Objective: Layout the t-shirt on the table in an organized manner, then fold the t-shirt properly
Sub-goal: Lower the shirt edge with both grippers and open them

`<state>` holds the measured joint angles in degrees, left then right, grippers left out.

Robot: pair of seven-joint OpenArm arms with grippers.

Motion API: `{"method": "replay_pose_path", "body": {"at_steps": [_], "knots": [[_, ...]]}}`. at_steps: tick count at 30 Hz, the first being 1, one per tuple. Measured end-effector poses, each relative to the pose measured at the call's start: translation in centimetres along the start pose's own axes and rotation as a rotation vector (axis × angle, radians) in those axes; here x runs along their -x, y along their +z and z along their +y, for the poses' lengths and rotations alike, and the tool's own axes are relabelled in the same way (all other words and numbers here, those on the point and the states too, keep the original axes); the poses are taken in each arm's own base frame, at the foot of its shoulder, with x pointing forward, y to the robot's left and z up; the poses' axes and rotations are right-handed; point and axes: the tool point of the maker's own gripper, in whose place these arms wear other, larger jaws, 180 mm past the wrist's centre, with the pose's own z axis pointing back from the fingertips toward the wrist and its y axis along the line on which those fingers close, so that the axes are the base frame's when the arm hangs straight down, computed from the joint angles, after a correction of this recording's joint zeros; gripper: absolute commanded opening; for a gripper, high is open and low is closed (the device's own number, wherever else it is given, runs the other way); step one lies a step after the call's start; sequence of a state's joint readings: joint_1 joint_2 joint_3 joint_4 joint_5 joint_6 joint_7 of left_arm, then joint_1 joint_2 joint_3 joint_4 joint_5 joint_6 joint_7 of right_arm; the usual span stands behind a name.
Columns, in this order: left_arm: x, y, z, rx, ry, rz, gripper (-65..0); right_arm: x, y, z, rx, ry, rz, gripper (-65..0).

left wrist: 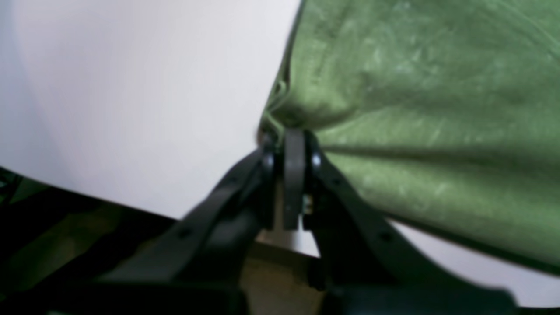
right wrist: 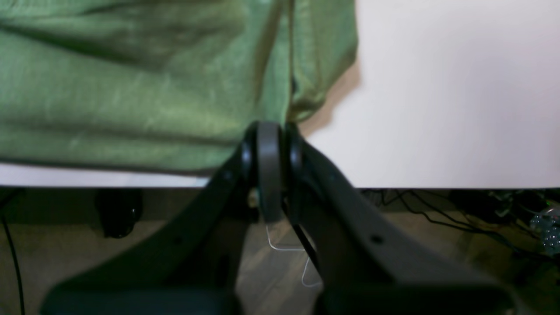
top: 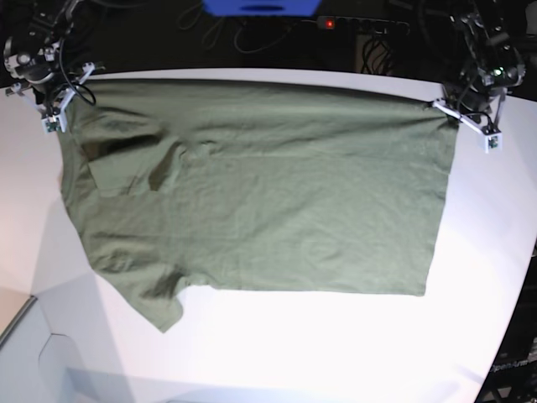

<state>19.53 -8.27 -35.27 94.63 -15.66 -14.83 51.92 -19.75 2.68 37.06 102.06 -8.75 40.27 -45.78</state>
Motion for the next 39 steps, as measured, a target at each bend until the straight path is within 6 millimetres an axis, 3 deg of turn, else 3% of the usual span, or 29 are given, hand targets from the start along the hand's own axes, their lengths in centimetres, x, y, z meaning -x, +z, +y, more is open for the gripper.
{"method": "replay_pose_path", "body": {"at_steps": [5,10,14,21,29,35,39], "knots": [[0.5,0.2,0.2,-0.003,-0.002,0.002,-64.9,0.0,0.0,0.0,0.0,0.0,0.0,-65.0],[0.5,0.2,0.2,-0.004,-0.004,0.004,-64.9,-0.1,0.0,0.0,0.001,0.0,-0.001,-57.0],[0.5,0.2,0.3,-0.004,-0.003,0.004,-64.1,-0.2,0.0,-0.1,0.001,0.0,-0.003,-54.4],[0.9,0.4,0.7,-0.017,-0.007,0.008,-43.7,-0.1,0.0,-0.3,0.007,-0.006,-0.004,-50.7],[0.9,0.4,0.7,-0.017,-0.007,0.008,-42.9,-0.5,0.0,-0.4,0.011,-0.007,-0.01,-46.6],[0.9,0.4,0.7,-0.018,-0.008,0.008,-42.9,-0.4,0.3,-1.6,0.04,-0.031,-0.014,-41.4],[1.0,1.4,1.4,-0.046,0.001,0.019,-42.9,-0.5,0.3,-1.6,0.04,-0.031,-0.016,-36.5]]}}
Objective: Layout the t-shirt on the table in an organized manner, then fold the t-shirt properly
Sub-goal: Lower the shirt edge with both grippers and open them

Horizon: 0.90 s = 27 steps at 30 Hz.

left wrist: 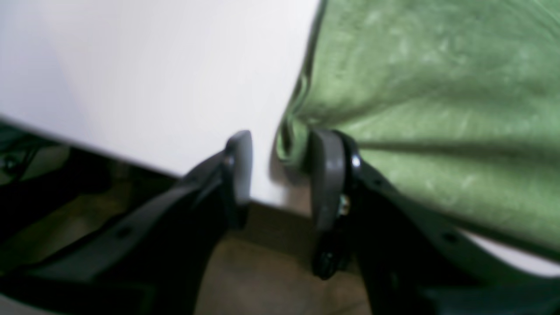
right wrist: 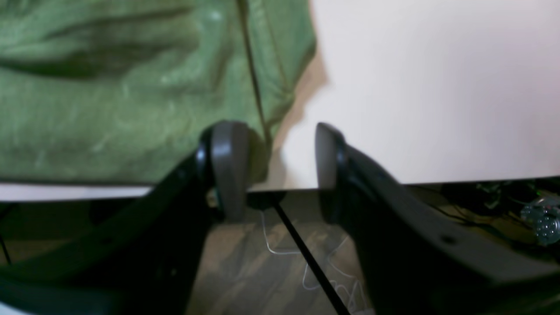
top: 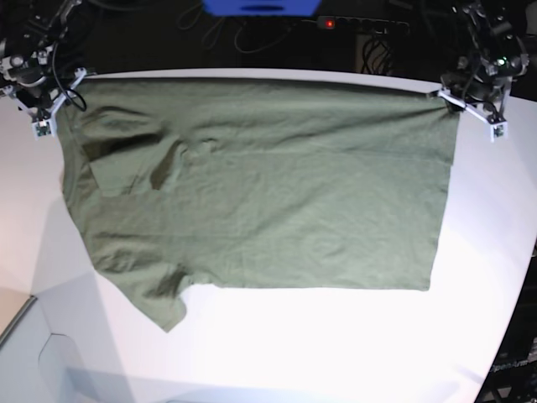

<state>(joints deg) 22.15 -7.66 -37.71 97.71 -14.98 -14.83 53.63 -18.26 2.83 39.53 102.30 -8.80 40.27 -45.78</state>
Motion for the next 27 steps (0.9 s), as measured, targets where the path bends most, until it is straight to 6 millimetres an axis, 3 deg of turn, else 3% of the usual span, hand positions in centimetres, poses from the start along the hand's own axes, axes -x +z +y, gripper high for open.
{"method": "replay_pose_path", "body": {"at_steps": [5,13,18,22,27], "knots": [[-0.9,0.9,0.1,-0.012,-0.026,-0.032,-42.9,0.0,0.0,0.0,0.0,0.0,0.0,-31.5],[-1.1,1.0,0.3,-0.017,-0.019,-0.038,-42.9,-0.2,0.0,-0.1,0.002,-0.001,-0.004,-31.4],[-1.7,1.6,2.8,-0.076,0.032,-0.067,-42.9,-0.6,0.5,-3.1,0.078,-0.077,-0.025,-28.3],[-2.2,1.6,2.5,-0.066,0.045,-0.081,-42.8,-1.2,0.6,-3.9,0.098,-0.101,-0.041,-25.1],[-4.0,2.0,3.8,-0.097,0.072,-0.133,-42.8,-2.5,0.7,-4.7,0.112,-0.09,-0.072,-25.0]]}}
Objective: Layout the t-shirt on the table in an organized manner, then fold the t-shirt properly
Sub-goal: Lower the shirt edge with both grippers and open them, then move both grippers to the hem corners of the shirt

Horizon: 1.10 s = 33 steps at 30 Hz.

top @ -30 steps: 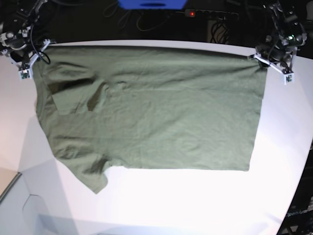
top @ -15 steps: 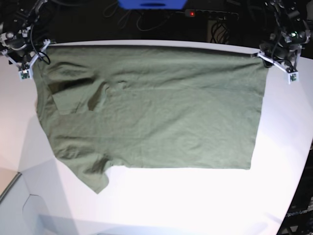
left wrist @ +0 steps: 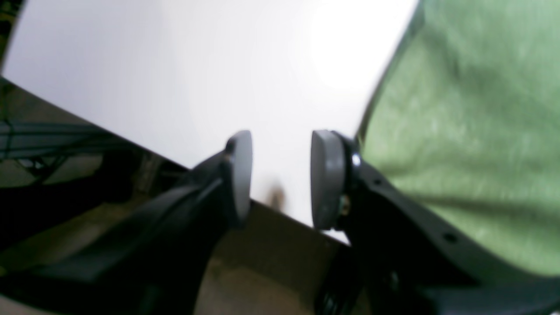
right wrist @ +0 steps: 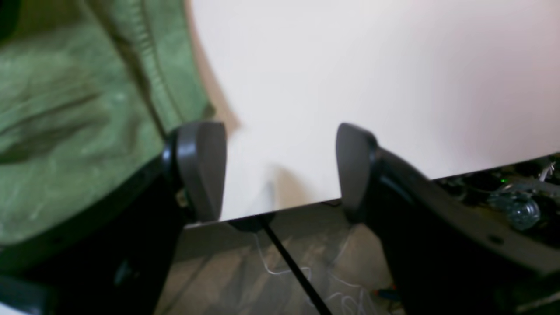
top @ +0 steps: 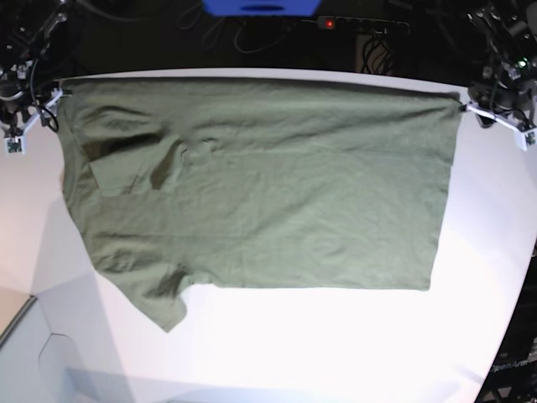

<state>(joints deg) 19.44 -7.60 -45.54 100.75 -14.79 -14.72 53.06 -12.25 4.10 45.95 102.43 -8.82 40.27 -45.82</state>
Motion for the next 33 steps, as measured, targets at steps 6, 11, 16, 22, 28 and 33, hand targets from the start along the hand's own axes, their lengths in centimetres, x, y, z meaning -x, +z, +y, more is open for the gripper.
{"method": "replay_pose_path", "body": {"at_steps": [6,11,16,22,28,33], "knots": [[-3.1,0.9,1.1,-0.033,0.052,-0.095,-37.9,-3.5,-0.1,-1.3,0.028,-0.002,-0.077,-25.0],[-5.5,1.1,2.2,-0.065,0.119,-0.165,-27.4,-7.0,-0.4,-1.5,0.035,-0.021,-0.14,-24.9],[-7.6,1.1,1.7,-0.05,0.129,-0.212,-22.4,-13.9,-0.5,0.5,-0.018,0.054,-0.278,-24.9],[-10.1,0.2,0.8,-0.02,0.17,-0.257,-22.2,-19.0,-4.7,4.4,-0.17,0.121,-0.262,-24.9],[-12.1,0.5,1.2,-0.026,0.165,-0.295,-22.2,-24.3,-8.4,7.9,-0.34,0.091,-0.304,-24.9],[-12.7,0.0,2.4,-0.04,0.151,-0.283,-22.2,-26.1,-11.1,9.5,-0.436,-0.039,-0.323,-24.9]]}}
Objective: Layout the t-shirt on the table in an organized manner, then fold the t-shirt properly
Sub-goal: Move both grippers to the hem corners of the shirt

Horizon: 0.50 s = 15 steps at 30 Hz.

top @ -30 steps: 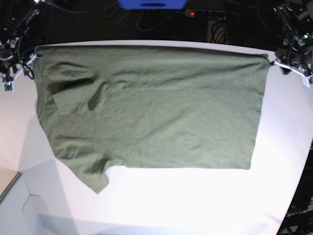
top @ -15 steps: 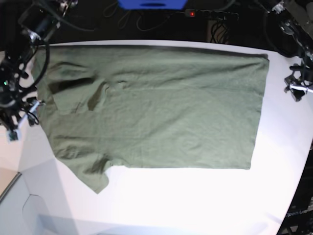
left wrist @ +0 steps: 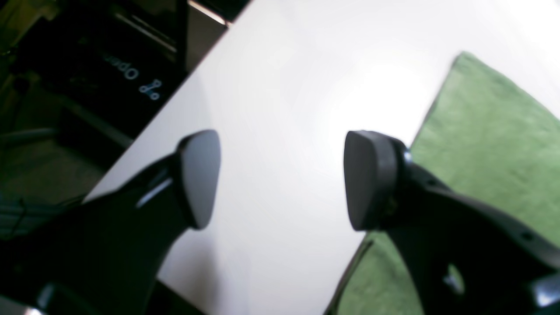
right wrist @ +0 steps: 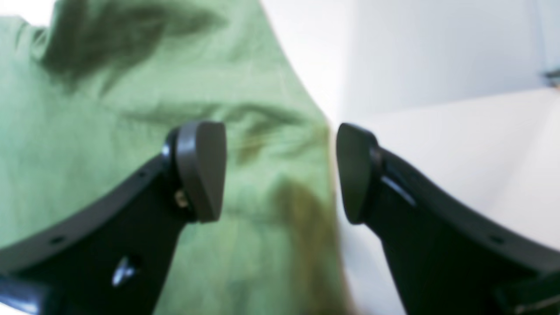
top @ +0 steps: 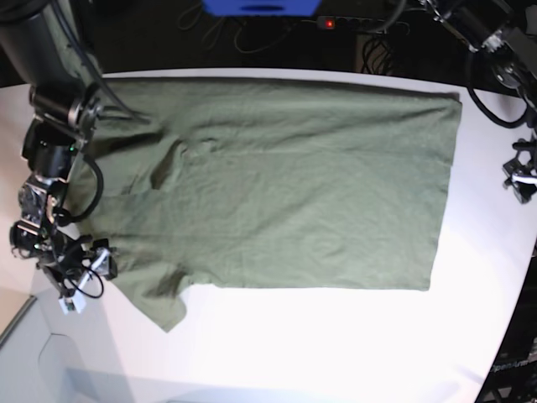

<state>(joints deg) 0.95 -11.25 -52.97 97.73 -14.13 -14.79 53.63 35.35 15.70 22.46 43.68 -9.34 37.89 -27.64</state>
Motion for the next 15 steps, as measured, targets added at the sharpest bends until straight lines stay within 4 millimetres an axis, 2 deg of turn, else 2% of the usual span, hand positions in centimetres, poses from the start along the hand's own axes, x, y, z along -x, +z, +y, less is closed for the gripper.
{"method": "replay_pose_path", "body": {"at_steps": [2,5,11,15], "knots": [[0.1,-0.4,0.6,-0.01,0.002,0.013,-22.2,-0.1,-1.0,-1.0,0.05,-0.077,-0.032,-24.9],[-0.3,-0.5,0.9,-0.013,-0.004,0.009,-22.2,-0.1,-1.7,-1.4,0.061,-0.128,-0.092,-24.9],[-0.2,-0.5,1.2,-0.018,-0.008,0.01,-22.2,0.8,-2.0,-2.3,0.108,-0.169,-0.125,-25.2],[-0.1,-0.5,1.1,-0.018,-0.006,0.011,-22.2,1.8,-2.3,-2.2,0.101,-0.187,-0.129,-25.3]]}}
